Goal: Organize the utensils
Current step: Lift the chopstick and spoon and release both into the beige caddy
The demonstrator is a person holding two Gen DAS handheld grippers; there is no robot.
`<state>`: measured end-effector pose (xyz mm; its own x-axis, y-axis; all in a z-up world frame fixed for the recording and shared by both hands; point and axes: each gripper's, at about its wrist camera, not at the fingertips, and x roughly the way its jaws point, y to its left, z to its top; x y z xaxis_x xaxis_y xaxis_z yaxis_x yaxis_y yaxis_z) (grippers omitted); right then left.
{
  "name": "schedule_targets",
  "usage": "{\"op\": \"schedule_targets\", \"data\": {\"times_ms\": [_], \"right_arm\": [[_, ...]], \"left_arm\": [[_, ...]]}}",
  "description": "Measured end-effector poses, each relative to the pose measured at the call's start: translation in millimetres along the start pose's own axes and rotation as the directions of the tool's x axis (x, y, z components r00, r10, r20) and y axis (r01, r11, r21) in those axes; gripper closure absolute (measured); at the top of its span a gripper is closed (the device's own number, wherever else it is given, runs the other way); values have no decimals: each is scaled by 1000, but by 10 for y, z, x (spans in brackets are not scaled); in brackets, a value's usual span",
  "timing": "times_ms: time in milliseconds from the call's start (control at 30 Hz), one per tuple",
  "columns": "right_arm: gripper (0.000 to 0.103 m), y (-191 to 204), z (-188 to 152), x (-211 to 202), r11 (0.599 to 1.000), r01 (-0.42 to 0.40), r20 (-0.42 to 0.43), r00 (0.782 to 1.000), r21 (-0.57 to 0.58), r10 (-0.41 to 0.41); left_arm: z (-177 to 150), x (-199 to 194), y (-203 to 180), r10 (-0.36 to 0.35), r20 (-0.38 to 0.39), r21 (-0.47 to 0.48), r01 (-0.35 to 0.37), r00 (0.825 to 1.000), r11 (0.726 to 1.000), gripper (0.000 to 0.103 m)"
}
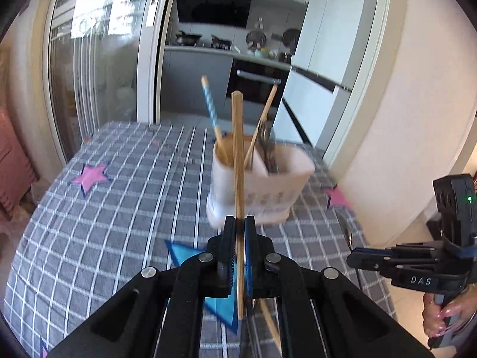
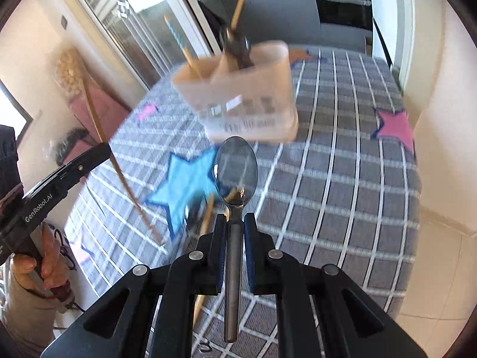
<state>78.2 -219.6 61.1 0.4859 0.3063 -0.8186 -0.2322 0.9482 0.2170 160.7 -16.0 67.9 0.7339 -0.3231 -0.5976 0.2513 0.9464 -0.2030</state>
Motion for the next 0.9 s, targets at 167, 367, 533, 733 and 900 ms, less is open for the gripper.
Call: {"op": "schedule_targets", "data": {"times_ms": [167, 367, 533, 733, 900], "right_arm": [[90, 26, 398, -215, 1000, -13, 93, 996, -6, 13], [90, 28, 922, -325, 1000, -27, 172, 985, -3, 27], [90, 1, 1346, -318, 999, -38, 235, 971, 6, 36], [90, 53, 1711, -183, 999, -14, 349, 937, -38, 26], [91, 146, 1855, 71, 995, 53, 431, 902, -88, -10]], "left_arm": [[495, 30, -75, -22, 70, -5, 23, 997, 1000, 67], [1026, 20, -142, -32, 146, 8, 31, 989, 999, 67], [1398, 141, -147, -19, 186, 19, 15, 982, 1000, 67], [1564, 460, -109, -8, 178, 17, 5, 984, 1000, 67], [1466, 809, -87, 14, 151, 14, -16, 988, 1000, 67]]}}
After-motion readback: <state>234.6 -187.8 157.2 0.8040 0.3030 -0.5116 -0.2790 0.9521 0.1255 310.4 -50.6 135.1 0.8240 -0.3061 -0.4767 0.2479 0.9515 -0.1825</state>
